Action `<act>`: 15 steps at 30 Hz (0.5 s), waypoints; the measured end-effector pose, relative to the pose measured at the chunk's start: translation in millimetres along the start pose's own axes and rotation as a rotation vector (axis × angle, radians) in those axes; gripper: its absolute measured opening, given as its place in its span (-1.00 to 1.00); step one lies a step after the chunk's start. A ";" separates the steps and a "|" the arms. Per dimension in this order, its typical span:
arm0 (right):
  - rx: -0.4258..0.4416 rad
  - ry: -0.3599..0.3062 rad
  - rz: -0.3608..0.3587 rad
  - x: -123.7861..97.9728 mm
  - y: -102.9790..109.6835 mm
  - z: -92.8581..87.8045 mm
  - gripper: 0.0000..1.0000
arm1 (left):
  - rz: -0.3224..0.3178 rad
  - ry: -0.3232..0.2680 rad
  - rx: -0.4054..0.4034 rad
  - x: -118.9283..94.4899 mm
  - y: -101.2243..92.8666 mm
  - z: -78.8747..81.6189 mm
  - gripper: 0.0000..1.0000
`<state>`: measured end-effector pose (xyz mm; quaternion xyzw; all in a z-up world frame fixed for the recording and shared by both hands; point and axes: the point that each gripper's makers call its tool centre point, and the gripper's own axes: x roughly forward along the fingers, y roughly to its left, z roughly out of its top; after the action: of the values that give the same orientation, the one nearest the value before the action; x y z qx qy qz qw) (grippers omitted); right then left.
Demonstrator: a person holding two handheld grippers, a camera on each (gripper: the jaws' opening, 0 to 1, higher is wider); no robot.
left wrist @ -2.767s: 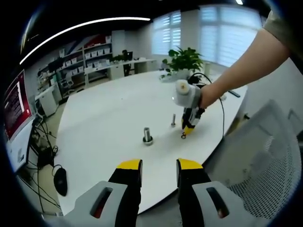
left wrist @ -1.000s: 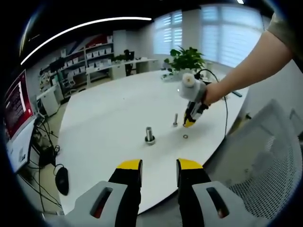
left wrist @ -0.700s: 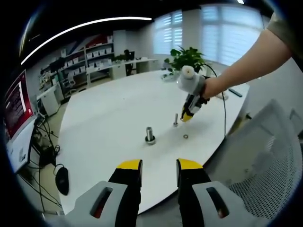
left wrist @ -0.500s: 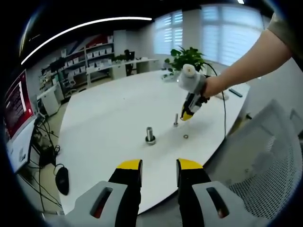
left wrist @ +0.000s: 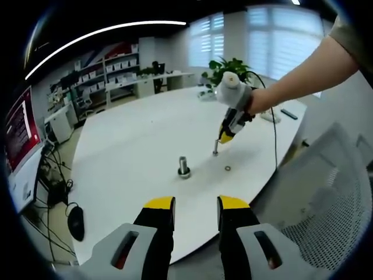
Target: Place the washer onto the threaded stud by aligning its center hole with the stud, sliding it down to the base, and recovering from edge contact or off-axis alignment until the washer reaches the visible bottom stop.
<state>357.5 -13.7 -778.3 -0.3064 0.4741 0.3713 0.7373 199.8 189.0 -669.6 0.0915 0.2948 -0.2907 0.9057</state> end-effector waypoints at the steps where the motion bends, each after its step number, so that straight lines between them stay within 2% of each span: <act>1: 0.001 0.000 0.000 0.6 -0.6 1.0 -0.72 | 0.001 0.000 0.001 -0.1 0.0 0.0 -0.46; 15: 0.009 0.019 0.002 8.0 -5.9 2.5 -0.72 | -0.001 0.004 0.001 0.1 -0.3 -0.7 -0.46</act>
<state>365.8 -12.8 -784.2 -0.3062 0.4829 0.3668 0.7338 199.3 188.9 -670.2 0.0924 0.2964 -0.2910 0.9049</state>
